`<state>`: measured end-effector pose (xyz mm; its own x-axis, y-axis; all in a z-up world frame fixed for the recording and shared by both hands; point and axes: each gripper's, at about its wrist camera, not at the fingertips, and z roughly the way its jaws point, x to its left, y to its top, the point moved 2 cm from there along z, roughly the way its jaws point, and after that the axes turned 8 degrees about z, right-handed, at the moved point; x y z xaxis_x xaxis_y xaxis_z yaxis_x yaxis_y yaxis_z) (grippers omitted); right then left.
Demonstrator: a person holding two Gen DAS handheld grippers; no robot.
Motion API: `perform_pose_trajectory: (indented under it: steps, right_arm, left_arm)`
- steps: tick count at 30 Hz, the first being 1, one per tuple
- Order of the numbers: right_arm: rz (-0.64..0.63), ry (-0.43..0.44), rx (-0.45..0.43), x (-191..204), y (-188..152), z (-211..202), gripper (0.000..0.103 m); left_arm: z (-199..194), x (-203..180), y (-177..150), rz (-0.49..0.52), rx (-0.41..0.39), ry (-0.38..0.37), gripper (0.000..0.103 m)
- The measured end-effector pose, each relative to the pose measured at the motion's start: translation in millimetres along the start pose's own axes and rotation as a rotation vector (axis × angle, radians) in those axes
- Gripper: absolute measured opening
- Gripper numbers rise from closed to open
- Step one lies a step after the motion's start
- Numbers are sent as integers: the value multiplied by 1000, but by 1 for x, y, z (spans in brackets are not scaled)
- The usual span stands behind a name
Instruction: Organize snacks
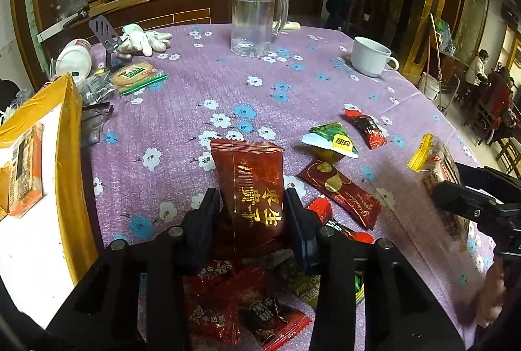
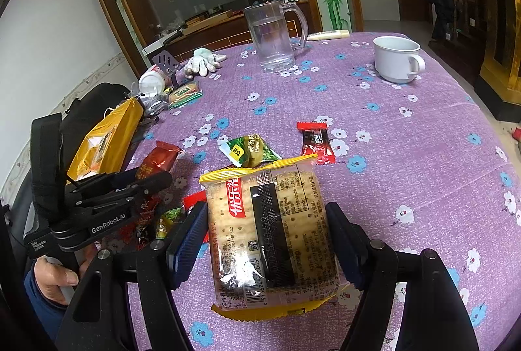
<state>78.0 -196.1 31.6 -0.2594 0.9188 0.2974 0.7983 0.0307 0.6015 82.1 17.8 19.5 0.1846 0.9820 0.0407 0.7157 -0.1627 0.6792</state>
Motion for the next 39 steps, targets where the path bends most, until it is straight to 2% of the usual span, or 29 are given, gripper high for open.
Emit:
perform_pose_trajectory:
  steps: [39]
  right_arm:
    - [-6, -14, 14, -1, -2, 4, 73]
  left_arm:
    - [-12, -3, 2, 30, -51, 51, 38]
